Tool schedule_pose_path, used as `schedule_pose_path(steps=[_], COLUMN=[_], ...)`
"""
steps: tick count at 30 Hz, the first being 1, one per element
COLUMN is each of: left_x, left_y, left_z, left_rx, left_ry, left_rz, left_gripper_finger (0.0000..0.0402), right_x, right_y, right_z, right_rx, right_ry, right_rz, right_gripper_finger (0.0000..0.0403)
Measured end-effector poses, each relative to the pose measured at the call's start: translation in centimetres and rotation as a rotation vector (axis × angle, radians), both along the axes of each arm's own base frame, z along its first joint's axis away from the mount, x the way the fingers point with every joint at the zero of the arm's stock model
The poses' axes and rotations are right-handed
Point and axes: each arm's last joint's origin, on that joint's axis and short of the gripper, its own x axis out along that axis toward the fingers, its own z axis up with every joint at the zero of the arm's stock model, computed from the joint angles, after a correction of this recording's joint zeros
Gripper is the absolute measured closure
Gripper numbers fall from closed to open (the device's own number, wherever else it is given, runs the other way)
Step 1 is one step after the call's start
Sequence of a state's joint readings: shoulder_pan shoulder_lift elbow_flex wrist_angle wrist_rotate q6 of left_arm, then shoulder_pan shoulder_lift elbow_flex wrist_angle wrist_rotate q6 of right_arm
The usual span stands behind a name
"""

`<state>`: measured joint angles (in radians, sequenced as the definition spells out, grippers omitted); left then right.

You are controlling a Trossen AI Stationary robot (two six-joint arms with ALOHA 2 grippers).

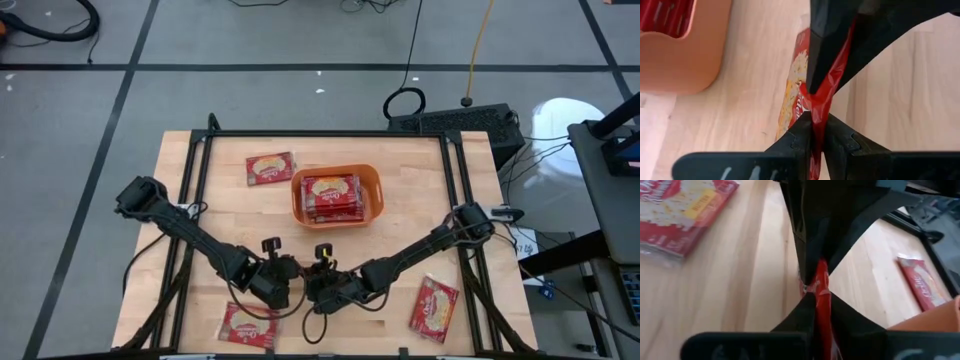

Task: Sort popcorn bags into baskets
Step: Put the red popcorn bag into the orange bin

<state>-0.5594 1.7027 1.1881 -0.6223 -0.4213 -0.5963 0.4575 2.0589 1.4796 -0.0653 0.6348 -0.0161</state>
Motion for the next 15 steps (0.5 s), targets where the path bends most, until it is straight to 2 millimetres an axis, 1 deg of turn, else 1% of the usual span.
schedule_pose_path(steps=[3,6,8,12,15], left_x=[0.2,0.1,-0.3,-1.4,-2.5], left_y=[-0.3,-1.0,-1.3,-2.2,-3.1], left_z=[0.1,0.7,1.5,2.6,3.6], left_rx=[-0.003,-0.009,-0.023,-0.036,0.006], left_ry=[-0.033,-0.085,-0.108,-0.147,-0.227], left_rz=[-0.026,-0.051,-0.067,-0.089,-0.084], left_gripper_finger=[0.0359,0.0332,0.0309,0.0264,0.024], right_x=[-0.1,-0.3,-0.5,-1.0,-1.5], right_y=[0.0,0.2,0.5,1.2,1.7], right_z=[0.0,0.1,0.1,0.6,0.5], right_rx=[0.018,0.045,0.051,0.054,0.065], right_ry=[0.004,0.009,0.007,0.004,0.015], right_rz=[-0.007,-0.015,-0.019,0.001,0.0], right_gripper_finger=[0.0388,0.0378,0.0379,0.0394,0.0396])
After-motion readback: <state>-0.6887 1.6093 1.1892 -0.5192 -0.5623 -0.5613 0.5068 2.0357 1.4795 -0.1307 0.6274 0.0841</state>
